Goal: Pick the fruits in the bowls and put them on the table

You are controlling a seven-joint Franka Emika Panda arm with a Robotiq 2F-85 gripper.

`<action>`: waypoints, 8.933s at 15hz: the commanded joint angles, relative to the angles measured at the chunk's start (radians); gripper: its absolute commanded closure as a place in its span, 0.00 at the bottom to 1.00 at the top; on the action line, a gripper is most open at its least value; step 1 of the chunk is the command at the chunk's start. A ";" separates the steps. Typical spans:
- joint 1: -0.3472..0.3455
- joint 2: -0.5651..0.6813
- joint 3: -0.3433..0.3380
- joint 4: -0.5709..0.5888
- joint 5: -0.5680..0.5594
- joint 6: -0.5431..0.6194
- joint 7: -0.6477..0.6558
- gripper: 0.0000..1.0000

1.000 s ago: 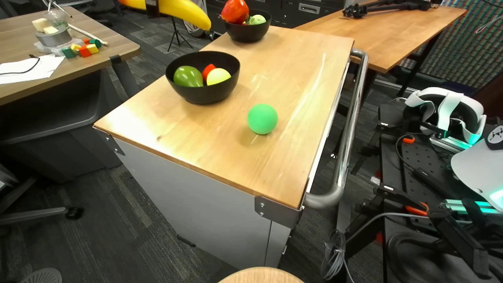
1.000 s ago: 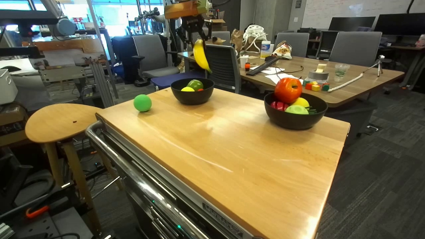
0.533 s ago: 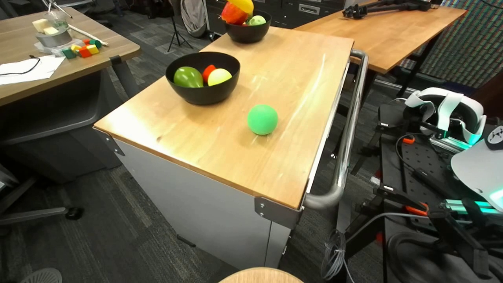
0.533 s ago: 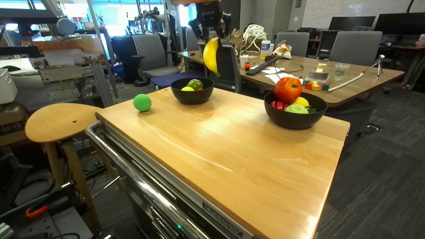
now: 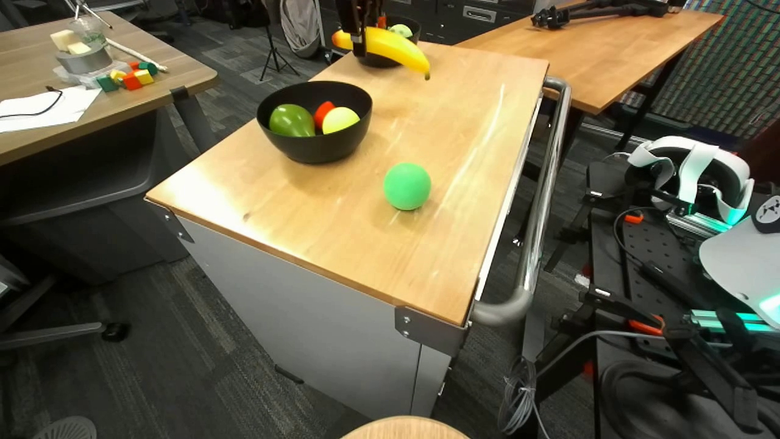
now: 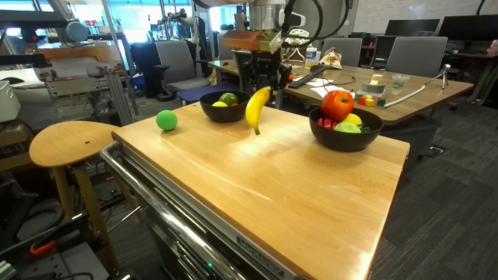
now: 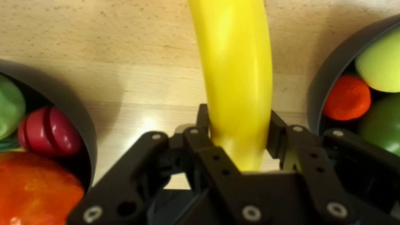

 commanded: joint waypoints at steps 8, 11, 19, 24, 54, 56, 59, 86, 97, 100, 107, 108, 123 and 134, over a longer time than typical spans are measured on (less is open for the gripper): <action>0.074 0.040 -0.013 0.042 -0.162 -0.027 0.111 0.11; 0.070 -0.061 0.046 0.002 -0.070 0.011 0.066 0.00; 0.084 -0.074 0.100 0.040 0.107 -0.044 0.029 0.00; 0.091 -0.032 0.101 0.049 0.107 -0.055 0.039 0.25; 0.186 0.193 0.066 0.145 -0.072 -0.133 0.216 0.70; 0.189 0.213 0.072 0.197 -0.061 -0.105 0.220 0.72; 0.197 0.240 0.082 0.283 -0.039 -0.047 0.240 0.72; 0.189 -0.209 0.106 -0.515 -0.120 0.175 0.034 0.25; 0.189 -0.379 0.131 -0.323 0.092 0.225 -0.108 0.00; 0.194 -0.388 0.126 -0.312 0.127 0.194 -0.082 0.00; 0.178 -0.289 0.116 -0.207 0.205 0.132 0.036 0.00; 0.178 -0.271 0.114 -0.199 0.208 0.139 0.085 0.00; 0.211 0.092 0.051 0.076 0.090 0.173 0.493 0.00; 0.282 0.223 0.014 0.223 -0.057 0.219 0.503 0.10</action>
